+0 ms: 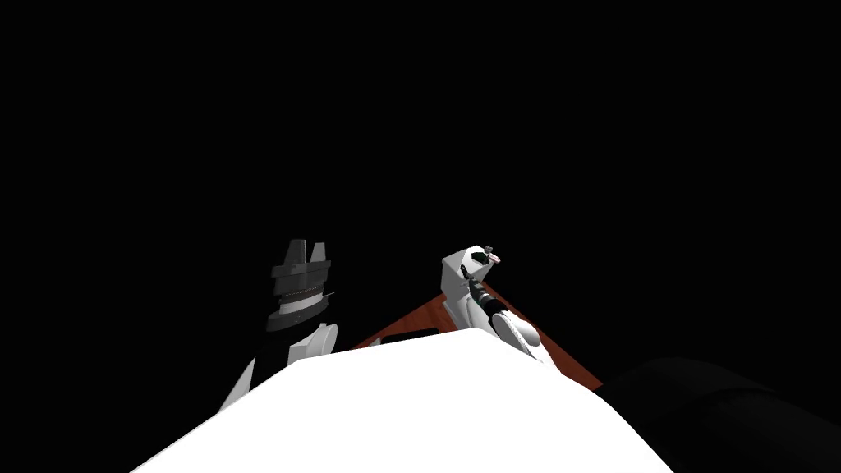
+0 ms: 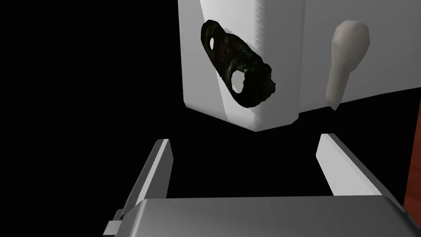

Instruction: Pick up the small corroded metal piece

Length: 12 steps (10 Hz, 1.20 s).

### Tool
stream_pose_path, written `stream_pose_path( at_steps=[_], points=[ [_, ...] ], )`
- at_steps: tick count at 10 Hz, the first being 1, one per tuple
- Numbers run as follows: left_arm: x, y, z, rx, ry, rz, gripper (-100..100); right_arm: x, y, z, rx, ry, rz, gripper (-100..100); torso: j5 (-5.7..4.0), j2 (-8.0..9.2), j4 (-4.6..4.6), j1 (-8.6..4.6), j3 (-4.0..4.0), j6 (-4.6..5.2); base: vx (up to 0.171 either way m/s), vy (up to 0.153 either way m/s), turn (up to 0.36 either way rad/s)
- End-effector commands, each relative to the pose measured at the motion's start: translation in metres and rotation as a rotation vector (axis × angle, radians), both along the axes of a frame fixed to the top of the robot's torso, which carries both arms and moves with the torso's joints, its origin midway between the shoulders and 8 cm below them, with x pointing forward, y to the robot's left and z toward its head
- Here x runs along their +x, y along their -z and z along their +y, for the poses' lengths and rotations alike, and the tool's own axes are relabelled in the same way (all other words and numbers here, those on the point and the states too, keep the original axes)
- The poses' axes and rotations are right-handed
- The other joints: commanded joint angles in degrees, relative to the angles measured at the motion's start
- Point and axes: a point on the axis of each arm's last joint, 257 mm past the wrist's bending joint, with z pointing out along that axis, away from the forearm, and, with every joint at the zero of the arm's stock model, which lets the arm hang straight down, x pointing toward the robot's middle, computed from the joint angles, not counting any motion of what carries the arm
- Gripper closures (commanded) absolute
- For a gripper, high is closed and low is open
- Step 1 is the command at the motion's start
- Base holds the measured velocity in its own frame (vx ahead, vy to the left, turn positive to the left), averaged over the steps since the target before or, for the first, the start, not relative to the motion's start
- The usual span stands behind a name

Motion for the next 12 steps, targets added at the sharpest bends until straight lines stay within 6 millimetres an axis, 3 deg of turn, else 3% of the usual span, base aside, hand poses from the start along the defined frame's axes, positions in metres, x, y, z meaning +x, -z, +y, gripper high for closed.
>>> stream_pose_path(
  at_steps=[1,12],
  points=[
    [0.0,0.0,0.0,0.0,0.0,0.0,0,-0.007,-0.002,0.0,-0.043,-0.039,0.035,-100,0.0,0.0,0.0,0.0,0.0,0.0,-0.033,-0.003,0.119],
    [0.0,0.0,0.0,0.0,0.0,0.0,0,-0.075,-0.006,0.023,-0.308,-0.318,0.324,-100,-0.04,-0.19,-0.04,-0.14,-0.11,0.0,-0.002,-0.024,0.131]
  ],
)
